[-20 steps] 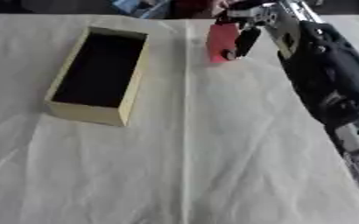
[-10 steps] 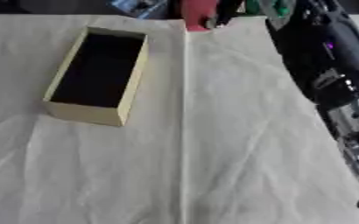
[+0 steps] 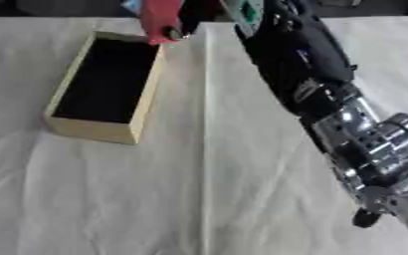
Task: Pick up objects on the table and place them in the box.
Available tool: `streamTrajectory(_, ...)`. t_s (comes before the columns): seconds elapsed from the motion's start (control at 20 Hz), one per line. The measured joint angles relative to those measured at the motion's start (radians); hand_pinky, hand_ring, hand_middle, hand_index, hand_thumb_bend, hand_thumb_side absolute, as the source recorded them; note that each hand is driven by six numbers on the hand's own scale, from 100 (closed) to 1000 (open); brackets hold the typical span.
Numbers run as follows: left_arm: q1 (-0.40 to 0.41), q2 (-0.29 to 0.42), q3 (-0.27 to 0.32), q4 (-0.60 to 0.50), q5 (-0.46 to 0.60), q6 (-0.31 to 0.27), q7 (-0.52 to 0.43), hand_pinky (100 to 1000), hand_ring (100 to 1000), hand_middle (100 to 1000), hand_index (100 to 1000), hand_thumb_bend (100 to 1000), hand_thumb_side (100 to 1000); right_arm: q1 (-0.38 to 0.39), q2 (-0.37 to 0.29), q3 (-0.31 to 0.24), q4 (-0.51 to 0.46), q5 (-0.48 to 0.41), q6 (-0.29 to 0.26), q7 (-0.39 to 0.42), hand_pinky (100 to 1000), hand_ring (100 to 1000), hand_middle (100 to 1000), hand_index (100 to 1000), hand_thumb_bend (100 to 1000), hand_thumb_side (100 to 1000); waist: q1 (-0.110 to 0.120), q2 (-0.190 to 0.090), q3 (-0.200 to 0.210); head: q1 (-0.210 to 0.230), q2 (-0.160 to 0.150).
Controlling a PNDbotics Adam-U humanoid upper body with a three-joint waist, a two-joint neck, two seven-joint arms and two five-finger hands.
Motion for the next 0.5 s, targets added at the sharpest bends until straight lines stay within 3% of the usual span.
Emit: streamTrajectory(0.5,-0.016,-0.008,-0.006,0.0,0.009,-0.004,-0.007,575,545,526,675,136,100,0.015,0.088,-0.008,0.04,0.017,0.024,-0.016,836,840,609,732,100,100,-0.012,0.006,0.031,-0.027,-0.01)
